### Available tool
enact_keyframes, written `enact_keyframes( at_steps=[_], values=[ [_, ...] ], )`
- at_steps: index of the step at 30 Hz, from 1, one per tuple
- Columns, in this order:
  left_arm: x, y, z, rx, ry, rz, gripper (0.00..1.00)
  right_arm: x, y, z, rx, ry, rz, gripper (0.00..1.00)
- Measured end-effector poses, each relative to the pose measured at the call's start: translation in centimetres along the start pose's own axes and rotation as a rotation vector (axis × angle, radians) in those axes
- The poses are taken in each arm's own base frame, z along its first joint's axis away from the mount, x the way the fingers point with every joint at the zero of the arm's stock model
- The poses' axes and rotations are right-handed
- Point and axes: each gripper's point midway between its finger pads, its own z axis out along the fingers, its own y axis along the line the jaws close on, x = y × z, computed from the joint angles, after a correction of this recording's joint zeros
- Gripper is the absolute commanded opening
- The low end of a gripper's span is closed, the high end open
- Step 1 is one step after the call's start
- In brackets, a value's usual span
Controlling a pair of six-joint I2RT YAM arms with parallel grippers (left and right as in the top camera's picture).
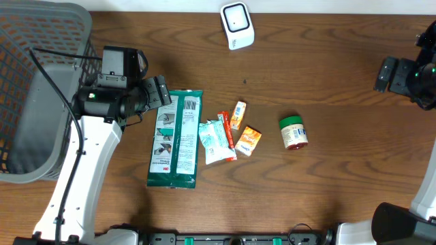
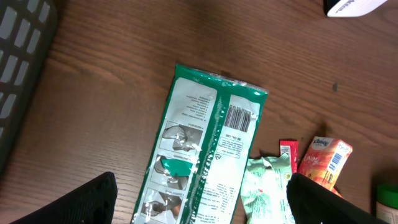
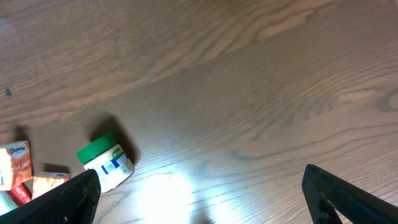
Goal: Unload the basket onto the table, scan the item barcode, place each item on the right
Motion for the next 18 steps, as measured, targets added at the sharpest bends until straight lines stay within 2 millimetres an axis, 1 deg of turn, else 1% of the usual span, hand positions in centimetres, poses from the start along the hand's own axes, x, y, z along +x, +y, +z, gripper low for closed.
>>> enact_keyframes(
  at_steps=[14,18],
  values=[
    [0.00,0.00,0.00,0.000,0.000,0.000,0.88,-0.01,0.00,0.01,0.000,0.000,0.000,0.99],
    [0.00,0.00,0.00,0.000,0.000,0.000,0.88,-0.34,0.21,0.01,-0.011,-0.013,0.001,0.99]
  ],
)
